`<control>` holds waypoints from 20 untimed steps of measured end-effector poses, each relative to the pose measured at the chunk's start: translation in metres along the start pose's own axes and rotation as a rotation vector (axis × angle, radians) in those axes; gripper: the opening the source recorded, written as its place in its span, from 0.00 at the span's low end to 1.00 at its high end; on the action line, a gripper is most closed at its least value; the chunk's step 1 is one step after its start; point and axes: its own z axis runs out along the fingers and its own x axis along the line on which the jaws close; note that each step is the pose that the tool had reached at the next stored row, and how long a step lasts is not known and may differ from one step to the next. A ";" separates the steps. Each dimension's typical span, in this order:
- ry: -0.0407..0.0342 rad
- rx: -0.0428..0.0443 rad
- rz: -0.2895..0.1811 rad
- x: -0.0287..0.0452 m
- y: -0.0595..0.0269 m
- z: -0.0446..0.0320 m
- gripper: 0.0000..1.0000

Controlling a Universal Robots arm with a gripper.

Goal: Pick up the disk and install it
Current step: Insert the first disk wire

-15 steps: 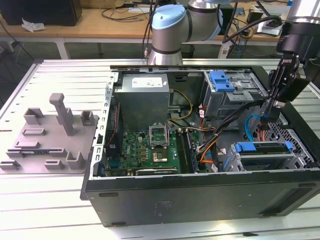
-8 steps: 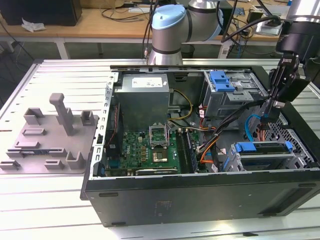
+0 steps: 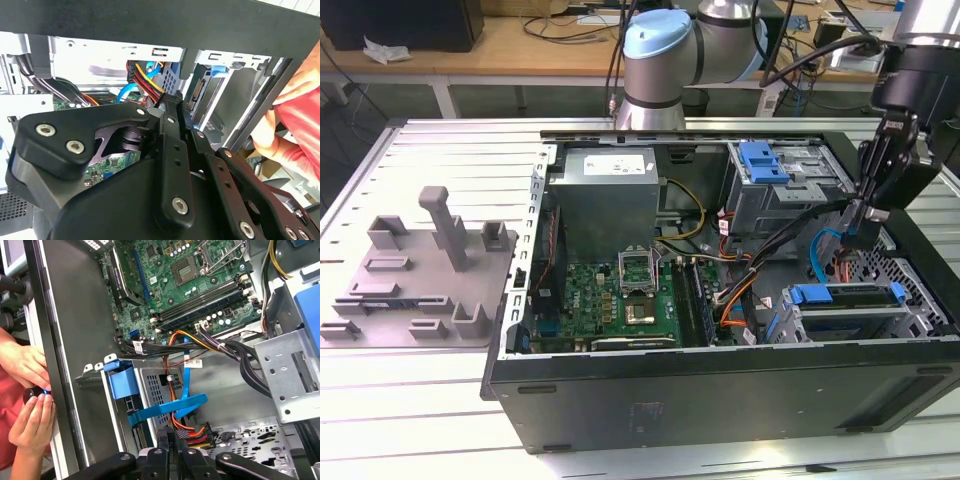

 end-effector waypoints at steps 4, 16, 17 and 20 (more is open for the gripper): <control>-0.0157 0.0019 -0.007 0.0044 -0.0009 0.0019 0.17; -0.0508 0.0088 -0.032 0.0172 -0.0006 0.0054 0.17; -0.0532 0.0096 -0.035 0.0180 -0.0005 0.0057 0.17; -0.0635 0.0121 -0.045 0.0196 -0.0002 0.0062 0.17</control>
